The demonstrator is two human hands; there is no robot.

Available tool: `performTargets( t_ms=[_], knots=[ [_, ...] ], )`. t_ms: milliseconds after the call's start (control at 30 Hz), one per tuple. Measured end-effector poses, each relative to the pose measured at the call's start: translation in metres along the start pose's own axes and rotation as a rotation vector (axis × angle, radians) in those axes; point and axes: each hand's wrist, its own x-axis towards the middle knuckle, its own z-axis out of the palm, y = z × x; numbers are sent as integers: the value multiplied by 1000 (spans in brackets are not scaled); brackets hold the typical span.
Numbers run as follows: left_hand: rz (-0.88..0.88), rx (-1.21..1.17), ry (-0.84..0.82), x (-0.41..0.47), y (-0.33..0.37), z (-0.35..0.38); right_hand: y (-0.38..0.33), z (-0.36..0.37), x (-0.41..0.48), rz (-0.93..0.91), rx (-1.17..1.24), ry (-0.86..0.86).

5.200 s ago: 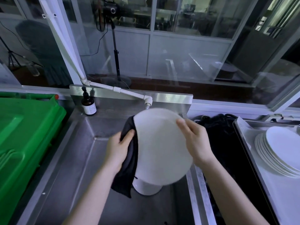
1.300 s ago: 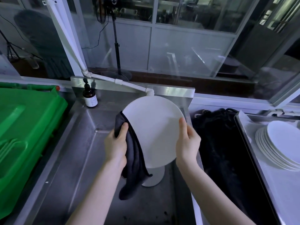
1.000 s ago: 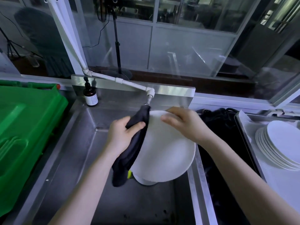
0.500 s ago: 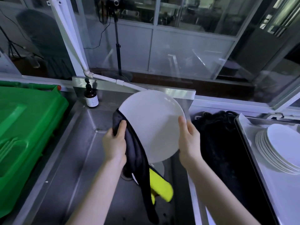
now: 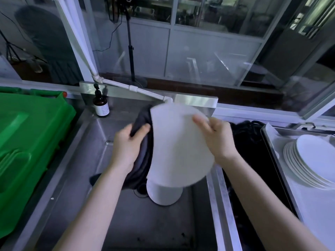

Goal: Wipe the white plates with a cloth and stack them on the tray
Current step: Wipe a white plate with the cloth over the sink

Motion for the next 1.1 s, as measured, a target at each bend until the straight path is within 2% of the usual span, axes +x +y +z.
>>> performTargets(
  t_ms=[67,133,200,300,433,500,567,633,700,800,867,967,1100],
  knots=[
    [-187,-203,199,-7,0,9,0,17,-11,197,323,249],
    [-299,-253,283,-12,-2,15,3,31,-20,296,426,318],
    [-317,-243,258,-10,-3,11,8,27,-22,254,300,212],
    [-230,-118,183,-6,-3,-3,6,-2,-2,52,70,21],
    [85,199,-87,-2,2,-4,-15,-19,24,-151,-378,-385],
    [220,316,-230,-3,3,3,-17,-13,21,-197,-451,-524],
    [240,319,-269,-4,0,4,-12,-7,11,-251,-384,-486],
    [172,259,-215,-4,-5,1,-4,-8,3,-224,-308,-368],
    [29,131,-84,-7,-10,-1,4,-5,-3,-100,-191,-198],
    [-227,-81,220,-13,-16,4,12,19,-24,142,122,155],
    [-294,-98,301,-14,-20,5,20,40,-43,280,296,288],
    [-269,-105,221,-14,-23,-4,35,37,-49,286,255,148],
    [-71,92,87,-12,-23,-10,12,0,-10,44,102,-143]
  ],
)
